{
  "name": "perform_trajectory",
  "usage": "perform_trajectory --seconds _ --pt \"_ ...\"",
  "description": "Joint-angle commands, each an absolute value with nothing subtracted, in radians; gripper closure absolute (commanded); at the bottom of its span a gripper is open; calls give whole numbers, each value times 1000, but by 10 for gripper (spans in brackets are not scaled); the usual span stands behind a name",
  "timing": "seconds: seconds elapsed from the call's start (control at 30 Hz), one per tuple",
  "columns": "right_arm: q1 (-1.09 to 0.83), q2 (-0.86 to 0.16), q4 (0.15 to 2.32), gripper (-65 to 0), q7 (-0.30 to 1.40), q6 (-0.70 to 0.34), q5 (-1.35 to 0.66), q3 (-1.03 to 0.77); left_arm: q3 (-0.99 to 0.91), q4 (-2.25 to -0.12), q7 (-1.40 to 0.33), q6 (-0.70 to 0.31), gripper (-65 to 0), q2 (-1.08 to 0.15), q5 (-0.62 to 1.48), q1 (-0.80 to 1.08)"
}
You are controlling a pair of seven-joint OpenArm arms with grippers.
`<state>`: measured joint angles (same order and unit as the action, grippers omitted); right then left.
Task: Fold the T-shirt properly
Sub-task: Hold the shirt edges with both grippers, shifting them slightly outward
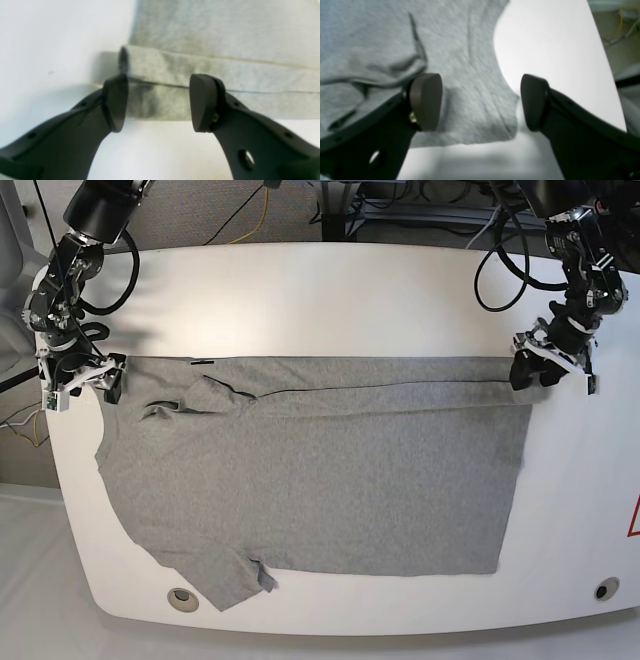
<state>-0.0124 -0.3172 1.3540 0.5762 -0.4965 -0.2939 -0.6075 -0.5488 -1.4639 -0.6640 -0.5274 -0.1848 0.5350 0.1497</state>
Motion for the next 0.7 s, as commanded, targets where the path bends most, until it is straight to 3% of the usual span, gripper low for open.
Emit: perform_trajectory --seconds 0.0,0.67 --pt "1 -330 1352 -472 543 -498 -331 -610 -556 -1496 -646 -532 -362 -196 576 143" --pt "-45 -312 1274 -471 423 -480 -275 -594 -556 -1475 -572 -528 -372 -199 543 163"
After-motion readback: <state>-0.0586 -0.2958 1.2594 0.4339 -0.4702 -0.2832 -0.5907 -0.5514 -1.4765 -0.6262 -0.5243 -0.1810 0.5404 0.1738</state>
